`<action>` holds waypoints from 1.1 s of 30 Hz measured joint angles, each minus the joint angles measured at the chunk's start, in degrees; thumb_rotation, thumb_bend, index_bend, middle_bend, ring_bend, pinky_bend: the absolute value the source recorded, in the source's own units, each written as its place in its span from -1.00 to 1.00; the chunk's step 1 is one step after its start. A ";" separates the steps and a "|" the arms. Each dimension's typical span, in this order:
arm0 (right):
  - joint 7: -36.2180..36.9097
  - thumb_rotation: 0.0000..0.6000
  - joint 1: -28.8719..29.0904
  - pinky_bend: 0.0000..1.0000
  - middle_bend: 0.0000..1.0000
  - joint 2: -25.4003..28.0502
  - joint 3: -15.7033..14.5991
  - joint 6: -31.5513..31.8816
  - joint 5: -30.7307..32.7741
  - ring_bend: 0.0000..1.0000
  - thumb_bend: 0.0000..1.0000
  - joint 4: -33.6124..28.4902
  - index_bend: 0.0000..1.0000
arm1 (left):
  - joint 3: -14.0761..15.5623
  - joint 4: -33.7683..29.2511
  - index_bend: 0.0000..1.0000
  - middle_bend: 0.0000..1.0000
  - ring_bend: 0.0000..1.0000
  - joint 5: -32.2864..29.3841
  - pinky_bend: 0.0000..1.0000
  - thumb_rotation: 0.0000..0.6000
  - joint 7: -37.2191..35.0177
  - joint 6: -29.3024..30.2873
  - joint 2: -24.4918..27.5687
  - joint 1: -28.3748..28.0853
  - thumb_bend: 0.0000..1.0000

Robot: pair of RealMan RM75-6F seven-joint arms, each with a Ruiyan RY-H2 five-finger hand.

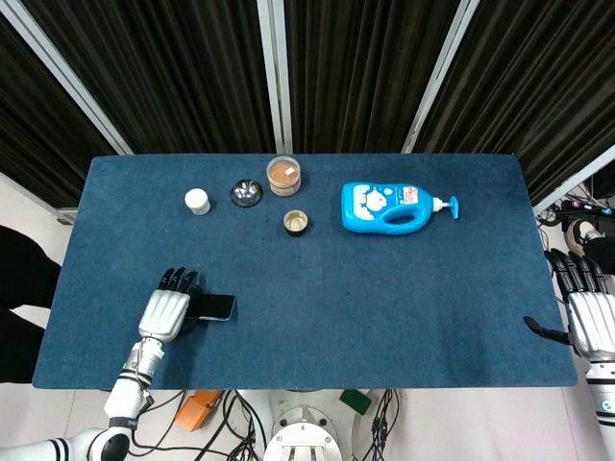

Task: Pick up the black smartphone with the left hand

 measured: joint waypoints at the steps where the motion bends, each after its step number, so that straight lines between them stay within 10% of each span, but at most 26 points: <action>1: -0.01 1.00 0.01 -0.90 -0.76 0.00 0.00 -0.03 0.02 -1.00 -0.54 -0.01 -0.94 | -0.07 -0.05 0.00 -0.75 -1.00 0.25 -1.00 1.00 -0.77 0.05 0.24 -0.08 0.06; 18: 0.62 1.00 -0.34 -0.90 -0.76 -0.08 -0.06 -0.07 0.53 -1.00 -0.54 0.44 -0.94 | -2.17 -3.87 0.03 -0.73 -0.99 -1.38 -1.00 1.00 -6.42 -8.99 5.12 -6.24 0.09; 33: 1.11 1.00 -0.51 -0.90 -0.76 -0.12 -0.08 -0.18 0.72 -1.00 -0.54 0.80 -0.94 | -2.25 -6.36 -0.75 -0.87 -1.00 -5.61 -1.00 1.00 -4.38 -11.12 7.97 -9.75 0.05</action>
